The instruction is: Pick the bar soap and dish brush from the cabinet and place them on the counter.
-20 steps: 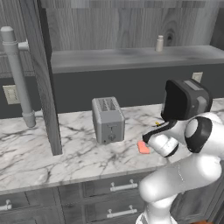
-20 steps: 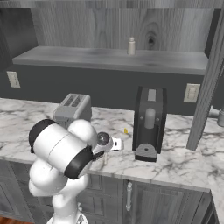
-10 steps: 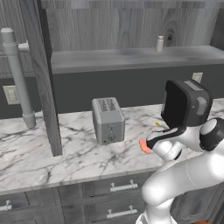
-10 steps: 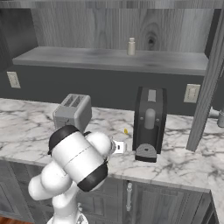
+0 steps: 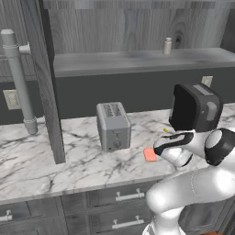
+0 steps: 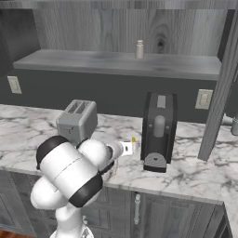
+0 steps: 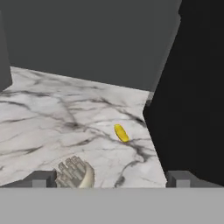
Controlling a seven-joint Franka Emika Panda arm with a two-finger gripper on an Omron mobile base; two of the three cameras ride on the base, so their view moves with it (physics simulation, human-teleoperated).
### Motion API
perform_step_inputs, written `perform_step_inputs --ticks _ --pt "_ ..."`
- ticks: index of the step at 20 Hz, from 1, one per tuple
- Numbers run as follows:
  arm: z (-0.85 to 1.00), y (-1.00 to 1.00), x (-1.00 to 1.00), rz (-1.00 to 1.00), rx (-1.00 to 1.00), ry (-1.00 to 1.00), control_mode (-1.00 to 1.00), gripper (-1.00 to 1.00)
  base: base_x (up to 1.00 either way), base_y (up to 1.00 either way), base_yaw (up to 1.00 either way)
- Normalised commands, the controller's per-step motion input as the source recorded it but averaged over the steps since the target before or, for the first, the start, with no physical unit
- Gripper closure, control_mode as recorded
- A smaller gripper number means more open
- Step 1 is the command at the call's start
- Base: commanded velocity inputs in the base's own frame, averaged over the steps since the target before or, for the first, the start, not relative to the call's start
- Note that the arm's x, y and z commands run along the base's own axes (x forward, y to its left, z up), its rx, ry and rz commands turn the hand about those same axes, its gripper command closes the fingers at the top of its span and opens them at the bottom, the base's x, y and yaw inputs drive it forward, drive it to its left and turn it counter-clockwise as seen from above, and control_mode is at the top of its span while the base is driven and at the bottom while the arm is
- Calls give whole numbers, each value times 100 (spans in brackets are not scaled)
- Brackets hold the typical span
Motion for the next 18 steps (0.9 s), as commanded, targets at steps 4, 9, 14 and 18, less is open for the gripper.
perform_step_inputs --ticks 4,9,14,18 --pt "100 31 -10 -8 -15 0 -100 -100 0 0 0" --pt "94 20 -22 -6 -19 6 -100 -100 0 0 0" --pt "59 1 -46 -5 -20 19 -100 -100 0 0 0" --pt "45 0 -54 -3 -20 23 -100 -100 0 0 0"
